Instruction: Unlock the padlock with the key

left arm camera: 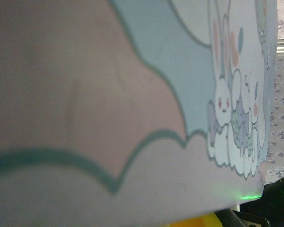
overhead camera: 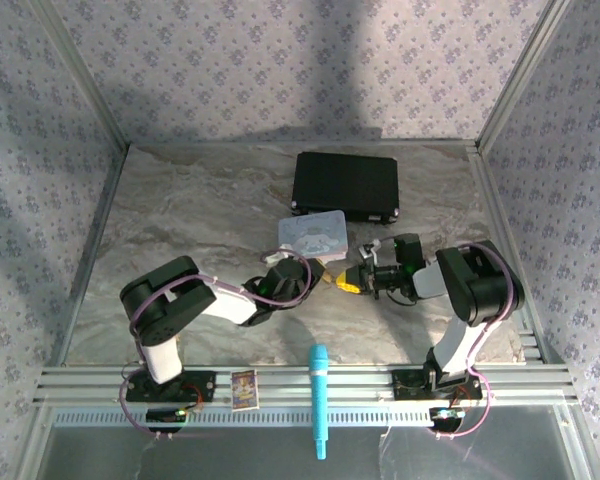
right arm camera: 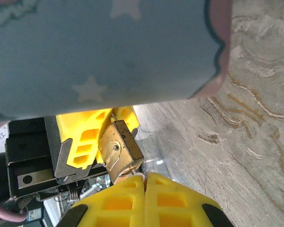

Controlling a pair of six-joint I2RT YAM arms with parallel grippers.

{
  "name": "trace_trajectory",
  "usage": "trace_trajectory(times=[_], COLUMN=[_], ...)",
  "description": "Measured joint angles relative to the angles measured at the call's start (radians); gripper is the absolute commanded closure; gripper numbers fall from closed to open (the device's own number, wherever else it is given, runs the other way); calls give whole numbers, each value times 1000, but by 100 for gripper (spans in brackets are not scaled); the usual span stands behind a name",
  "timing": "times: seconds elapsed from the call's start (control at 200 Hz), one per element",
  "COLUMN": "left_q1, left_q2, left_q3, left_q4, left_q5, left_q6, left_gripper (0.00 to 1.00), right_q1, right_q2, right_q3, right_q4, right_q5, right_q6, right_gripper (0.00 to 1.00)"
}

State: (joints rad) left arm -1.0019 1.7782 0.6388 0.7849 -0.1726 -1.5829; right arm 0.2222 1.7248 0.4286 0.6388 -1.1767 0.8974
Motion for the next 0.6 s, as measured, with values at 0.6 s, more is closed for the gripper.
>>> trace_trajectory(times=[0.6], left_q1=[-8], left_q2=[-24], left_q3=[23], left_q4=[-132], left_q5=[-39], left_q6=[22], left_gripper=[100], right_q1=[101], right_q2=[-61], right_q3=[-39], right_q4=[43], right_q5=[203], right_q6=[122], right_gripper=[100])
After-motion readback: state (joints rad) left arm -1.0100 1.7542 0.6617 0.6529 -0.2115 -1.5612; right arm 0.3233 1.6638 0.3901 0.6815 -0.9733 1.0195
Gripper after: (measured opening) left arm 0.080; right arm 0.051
